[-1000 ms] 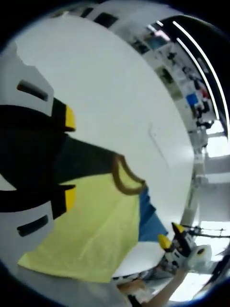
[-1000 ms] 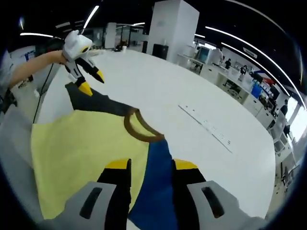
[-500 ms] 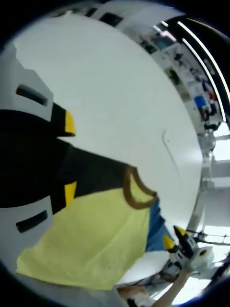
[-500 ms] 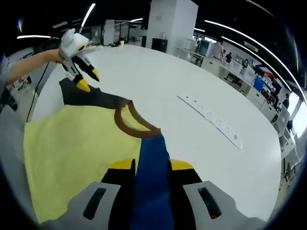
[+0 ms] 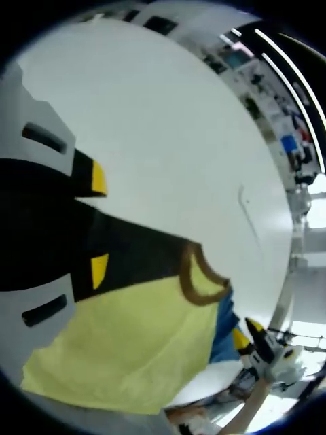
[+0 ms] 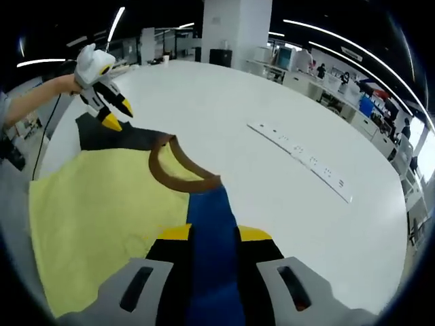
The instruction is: Fold the garment on the visible template until the final outline fits inside the template.
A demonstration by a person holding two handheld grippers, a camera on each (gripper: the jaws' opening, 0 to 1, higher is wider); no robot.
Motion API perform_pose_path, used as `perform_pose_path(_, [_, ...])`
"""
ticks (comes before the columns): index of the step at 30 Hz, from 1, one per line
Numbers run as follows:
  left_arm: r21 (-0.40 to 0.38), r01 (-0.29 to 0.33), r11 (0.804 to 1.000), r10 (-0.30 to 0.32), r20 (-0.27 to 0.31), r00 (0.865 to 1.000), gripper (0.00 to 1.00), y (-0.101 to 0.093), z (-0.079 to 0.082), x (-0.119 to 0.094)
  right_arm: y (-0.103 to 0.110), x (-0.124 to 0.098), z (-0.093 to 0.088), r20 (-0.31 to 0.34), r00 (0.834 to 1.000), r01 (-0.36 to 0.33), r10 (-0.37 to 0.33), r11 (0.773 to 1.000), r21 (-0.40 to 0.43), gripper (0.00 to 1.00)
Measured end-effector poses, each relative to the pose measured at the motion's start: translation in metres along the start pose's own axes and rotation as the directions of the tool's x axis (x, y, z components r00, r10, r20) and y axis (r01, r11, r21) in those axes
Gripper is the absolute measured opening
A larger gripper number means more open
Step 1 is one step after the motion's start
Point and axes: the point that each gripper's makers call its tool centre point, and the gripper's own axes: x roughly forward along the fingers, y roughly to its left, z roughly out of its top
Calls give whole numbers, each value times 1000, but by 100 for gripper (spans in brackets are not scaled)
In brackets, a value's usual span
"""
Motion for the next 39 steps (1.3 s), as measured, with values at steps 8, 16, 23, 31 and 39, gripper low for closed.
perform_pose_path(8, [-15, 3, 1000, -3, -8, 1000, 26, 2, -3, 4, -6, 13, -3, 0, 1000, -1, 1, 999, 33, 22])
perform_pose_path(16, [-26, 5, 1000, -5, -24, 1000, 21, 3, -7, 9, -11, 23, -8, -17, 1000, 7, -6, 1000, 26, 22])
perform_pose_path(23, [-41, 14, 999, -15, -21, 1000, 14, 3, -7, 10, -15, 31, -11, -30, 1000, 8, -8, 1000, 26, 21])
perform_pose_path(31, [-58, 22, 998, -23, -24, 999, 9, 2, -10, 10, -16, 38, -12, -43, 999, 6, -5, 1000, 23, 20])
perform_pose_path(39, [-64, 23, 998, -25, -24, 999, 0, 3, -10, 8, -14, 40, -14, -61, 998, -3, 4, 1000, 5, 16])
